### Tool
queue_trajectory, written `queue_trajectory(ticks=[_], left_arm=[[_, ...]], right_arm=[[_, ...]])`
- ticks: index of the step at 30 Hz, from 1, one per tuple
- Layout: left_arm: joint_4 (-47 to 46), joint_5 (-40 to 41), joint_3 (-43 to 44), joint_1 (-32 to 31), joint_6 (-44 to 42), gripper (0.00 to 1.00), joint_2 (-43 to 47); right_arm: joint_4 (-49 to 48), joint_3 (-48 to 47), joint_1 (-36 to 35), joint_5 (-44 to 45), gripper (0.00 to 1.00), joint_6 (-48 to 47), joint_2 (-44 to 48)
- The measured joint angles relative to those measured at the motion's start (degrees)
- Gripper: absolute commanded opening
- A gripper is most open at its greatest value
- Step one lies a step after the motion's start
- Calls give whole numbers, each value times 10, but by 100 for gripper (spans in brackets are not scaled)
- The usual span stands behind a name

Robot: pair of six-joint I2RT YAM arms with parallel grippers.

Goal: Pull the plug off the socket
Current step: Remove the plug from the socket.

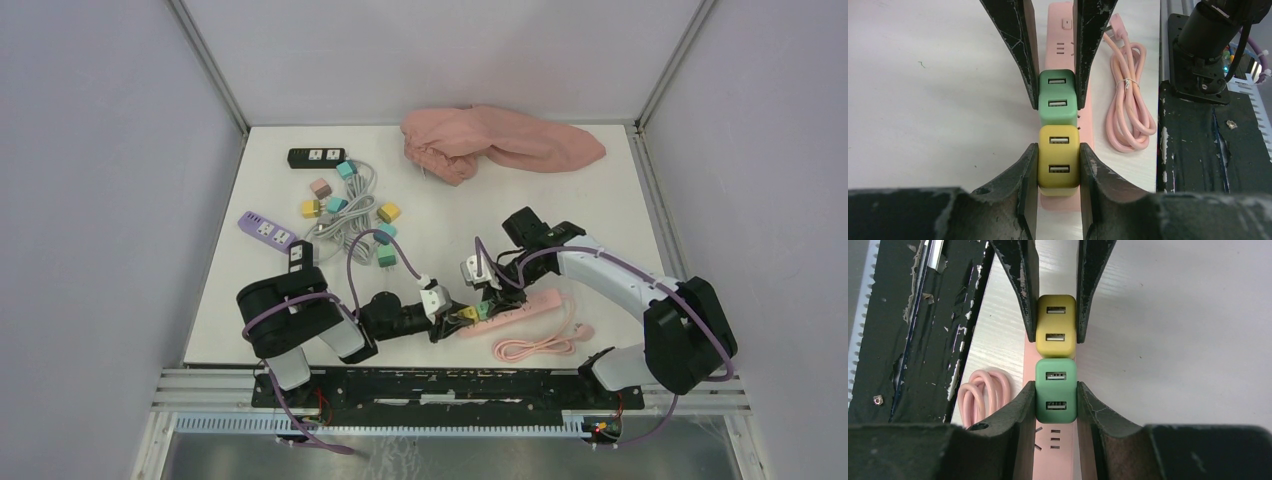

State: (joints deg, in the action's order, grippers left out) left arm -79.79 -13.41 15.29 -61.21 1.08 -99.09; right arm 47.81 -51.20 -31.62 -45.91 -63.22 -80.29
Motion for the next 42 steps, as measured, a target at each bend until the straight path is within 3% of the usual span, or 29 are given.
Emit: queue_trajectory(ticks=[15,31,42], left_arm=[[-1,12,-1,4,0,3,-2],[-6,3,3,0,0,3,-2],[13,10,1,3,0,3,-7]], right_arm=[[-55,0,12,19,0,139,0],[-1,0,17,-25,0,6,11],[-86,-1,25,-22,0,178,16]])
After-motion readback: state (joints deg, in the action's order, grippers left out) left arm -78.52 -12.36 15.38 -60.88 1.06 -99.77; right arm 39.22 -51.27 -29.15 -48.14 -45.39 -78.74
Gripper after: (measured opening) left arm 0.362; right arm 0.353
